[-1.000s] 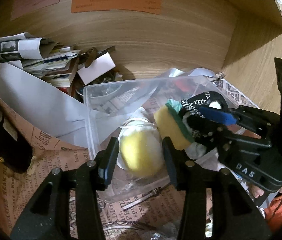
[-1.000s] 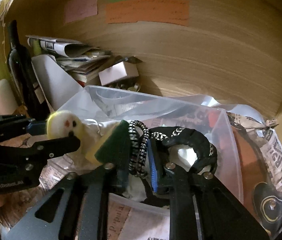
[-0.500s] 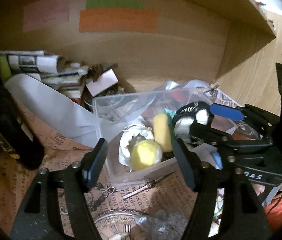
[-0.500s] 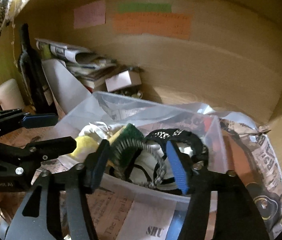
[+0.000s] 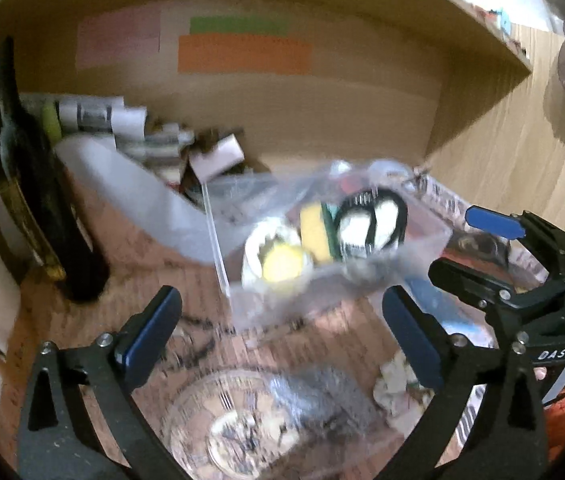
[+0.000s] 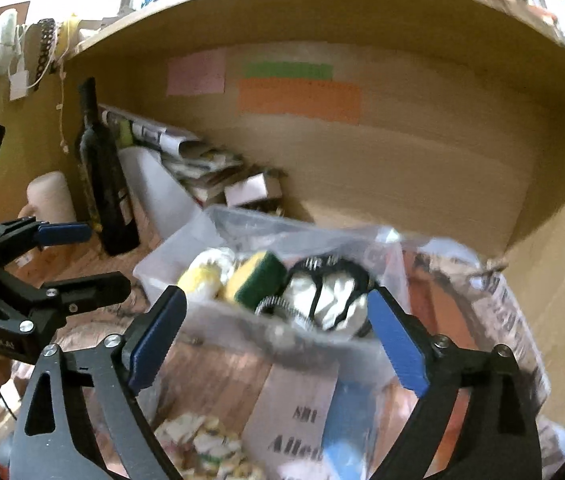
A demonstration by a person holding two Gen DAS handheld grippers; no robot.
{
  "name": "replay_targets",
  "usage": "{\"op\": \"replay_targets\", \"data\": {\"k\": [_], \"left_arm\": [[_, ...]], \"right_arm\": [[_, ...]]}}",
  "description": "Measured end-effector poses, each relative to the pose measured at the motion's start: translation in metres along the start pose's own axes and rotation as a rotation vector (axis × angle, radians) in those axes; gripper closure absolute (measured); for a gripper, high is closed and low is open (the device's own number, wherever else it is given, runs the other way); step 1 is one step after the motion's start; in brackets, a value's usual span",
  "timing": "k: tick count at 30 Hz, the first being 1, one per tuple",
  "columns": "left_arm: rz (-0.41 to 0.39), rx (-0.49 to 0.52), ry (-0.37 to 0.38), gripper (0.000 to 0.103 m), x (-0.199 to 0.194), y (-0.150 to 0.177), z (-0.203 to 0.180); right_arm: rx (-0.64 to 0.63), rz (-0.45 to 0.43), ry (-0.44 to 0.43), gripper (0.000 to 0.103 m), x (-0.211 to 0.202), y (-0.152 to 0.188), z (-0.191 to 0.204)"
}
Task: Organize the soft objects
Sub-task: 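Grasp the grey mesh scrubber with the left tool while the right tool grasps the floral cloth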
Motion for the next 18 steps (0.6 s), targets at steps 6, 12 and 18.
{"op": "replay_targets", "data": {"k": [6,12,18], "left_arm": [[0.118,-0.032,0.012,0.001,0.02,0.032,0.0],[0.199,-0.05,0.02,0.001,0.035,0.057,-0.002],[0.212,-0.063,0.038,0.009,0.041,0.069,-0.007]], "right_arm": [[0.024,0.114,-0.054,0.009,0.014,0.034,0.009],[0.044,0.225,-0.104,0.009,0.028,0.066,0.018],[0.032,0.295,-0.142,0.027,0.035,0.082,0.022]]}}
Point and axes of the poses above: each gripper's, at about its wrist camera, not at the fingertips, and x roughly the way its jaws point, z to its left, y to its underside, the point moved 1 cm from there along x, roughly the way its jaws point, and after that the axes turned 5 degrees about z, right-handed, at the moved point
